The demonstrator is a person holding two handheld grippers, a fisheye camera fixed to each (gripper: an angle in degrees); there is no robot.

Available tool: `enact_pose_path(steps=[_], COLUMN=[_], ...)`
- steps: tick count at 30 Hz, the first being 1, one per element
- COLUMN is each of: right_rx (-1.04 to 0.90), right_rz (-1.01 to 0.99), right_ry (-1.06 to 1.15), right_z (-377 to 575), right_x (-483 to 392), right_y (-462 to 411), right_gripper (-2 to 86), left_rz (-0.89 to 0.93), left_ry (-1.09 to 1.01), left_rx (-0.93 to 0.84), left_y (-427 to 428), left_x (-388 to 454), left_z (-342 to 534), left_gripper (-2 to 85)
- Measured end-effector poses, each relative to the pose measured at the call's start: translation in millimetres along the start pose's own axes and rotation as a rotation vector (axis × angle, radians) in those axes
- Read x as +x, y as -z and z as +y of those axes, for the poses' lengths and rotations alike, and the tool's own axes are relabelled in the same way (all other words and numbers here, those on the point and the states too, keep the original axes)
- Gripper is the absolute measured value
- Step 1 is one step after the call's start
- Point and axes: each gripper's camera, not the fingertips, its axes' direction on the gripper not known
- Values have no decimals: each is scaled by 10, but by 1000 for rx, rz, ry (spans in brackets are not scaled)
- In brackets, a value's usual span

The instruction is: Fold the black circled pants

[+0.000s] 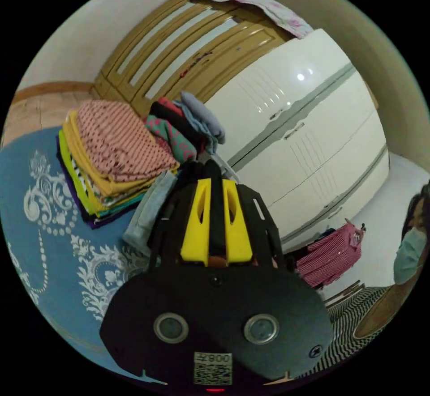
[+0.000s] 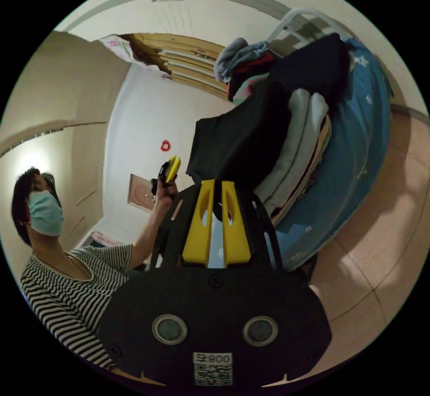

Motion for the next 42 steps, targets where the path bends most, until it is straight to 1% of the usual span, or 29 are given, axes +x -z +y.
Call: enact_pose_path(steps=[1, 3, 5, 6, 7, 9, 11, 13, 17, 18, 19, 21, 23, 25, 29, 32, 34, 37, 39, 42], right_rx=[-4, -32, -89, -115, -147, -160, -126, -88, 69, 78, 59, -44, -252, -334, -190, -128, -118, -127, -118, -22], right_rz=[53, 122, 199, 214, 220, 186, 130, 103, 43, 45, 79, 154, 171, 174, 141, 162, 184, 221, 223, 246], right_ry=[60, 149, 257, 263, 285, 315, 376, 408, 370, 361, 341, 301, 277, 255, 189, 194, 208, 234, 243, 293], right_z=[-147, -442, -887, -995, -1171, -1341, -1434, -1474, -1729, -1778, -1876, -1983, -1965, -1833, -1540, -1423, -1478, -1634, -1725, -1882], right_x=[-121, -297, -499, -534, -610, -724, -890, -967, -961, -952, -929, -878, -812, -786, -837, -980, -1093, -1317, -1457, -1737], right_y=[70, 97, 10, -23, -64, -42, 146, 323, 604, 604, 545, 334, -29, -220, -167, -195, -234, -280, -235, -82], right_gripper=[20, 18, 14, 13, 11, 7, 4, 3, 1, 1, 1, 0, 1, 1, 1, 1, 1, 1, 0, 0], left_rz=[-18, -105, -152, -208, -225, -286, -299, -274, -247, -258, -266, -299, -356, -405, -408, -456, -465, -406, -309, -242], left_ry=[-36, -115, -151, -136, -121, -90, -83, -85, -90, -93, -90, -124, -172, -224, -285, -375, -376, -311, -232, -230], left_rx=[-8, -88, -163, -212, -235, -325, -310, -295, -299, -304, -303, -293, -299, -323, -379, -436, -431, -401, -343, -259], left_y=[-98, -578, -970, -1220, -1338, -1741, -1914, -2040, -2303, -2369, -2397, -2509, -2622, -2764, -3104, -3304, -3309, -3183, -2989, -2728], left_x=[44, 149, 148, 101, 65, -96, -192, -274, -410, -422, -424, -387, -362, -379, -568, -653, -719, -862, -954, -939], left_z=[-53, -237, -334, -378, -394, -424, -409, -391, -383, -389, -394, -420, -430, -425, -396, -366, -334, -291, -254, -149], left_gripper=[33, 16, 9, 6, 6, 3, 2, 2, 1, 1, 1, 1, 1, 1, 1, 2, 2, 2, 2, 2])
